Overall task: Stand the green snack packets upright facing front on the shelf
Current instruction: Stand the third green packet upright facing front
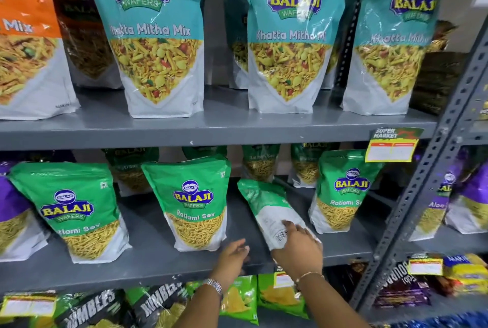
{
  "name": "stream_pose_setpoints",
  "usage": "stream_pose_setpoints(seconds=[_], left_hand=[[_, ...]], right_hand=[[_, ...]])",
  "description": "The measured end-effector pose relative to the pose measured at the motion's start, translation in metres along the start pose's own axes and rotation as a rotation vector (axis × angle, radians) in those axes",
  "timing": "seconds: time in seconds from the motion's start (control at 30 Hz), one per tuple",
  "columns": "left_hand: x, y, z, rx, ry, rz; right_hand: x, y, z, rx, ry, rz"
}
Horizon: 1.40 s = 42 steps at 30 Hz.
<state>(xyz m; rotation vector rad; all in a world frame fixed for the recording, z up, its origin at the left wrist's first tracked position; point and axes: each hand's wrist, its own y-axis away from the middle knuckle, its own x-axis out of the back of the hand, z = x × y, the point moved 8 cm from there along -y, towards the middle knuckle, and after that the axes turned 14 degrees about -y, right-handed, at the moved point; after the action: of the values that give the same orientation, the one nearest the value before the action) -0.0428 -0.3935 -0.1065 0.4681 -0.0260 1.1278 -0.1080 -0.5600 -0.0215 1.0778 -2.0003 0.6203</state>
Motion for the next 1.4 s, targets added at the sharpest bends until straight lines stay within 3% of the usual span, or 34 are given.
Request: stream_pose_setpoints(seconds=[0.27, 0.37, 0.47, 0.6, 0.73, 0.8, 0.9, 1.1, 1.3, 1.4], left_hand=[[-0.060, 0.008, 0.021, 0.088, 0.376, -0.119], [-0.065, 0.001, 0.017, 0.091, 0.464, -0.197], [-0.060, 0.000, 0.023, 0.122, 0.393, -0.168], [-0.019, -0.002, 0.051, 0.130, 0.087, 0.230], [-0.022, -0.004, 0.065, 0.140, 0.121, 0.163], [-0.023, -0.005, 0.062, 0.122, 0.147, 0.143], [-0.025, -0.008, 0.056, 0.113, 0.196, 0.076], [-0.039, -0.014, 0.075, -0.014, 0.244, -0.125], [-0.022, -0.032, 0.109, -0.185, 0.176, -0.087], [-0.015, -0.043, 0.112, -0.192, 0.148, -0.041]], right_hand=[[0.008, -0.001, 0.025, -0.281, -0.861, -0.081], [0.004, -0.004, 0.035, -0.313, -1.080, -0.093], [-0.002, 0.002, 0.027, -0.297, -1.057, -0.098], [-0.005, 0.024, -0.006, -0.156, -0.520, -0.093], [-0.014, 0.031, -0.020, -0.064, -0.384, -0.204], [-0.004, 0.022, -0.002, -0.111, -0.589, -0.211], [0.011, 0.000, 0.044, -0.354, -0.993, -0.063], [-0.020, -0.025, 0.060, -0.614, -1.163, -0.359], [0.009, -0.081, 0.024, -0.343, -1.305, -0.311], [0.015, -0.093, 0.013, -0.228, -1.218, -0.285]])
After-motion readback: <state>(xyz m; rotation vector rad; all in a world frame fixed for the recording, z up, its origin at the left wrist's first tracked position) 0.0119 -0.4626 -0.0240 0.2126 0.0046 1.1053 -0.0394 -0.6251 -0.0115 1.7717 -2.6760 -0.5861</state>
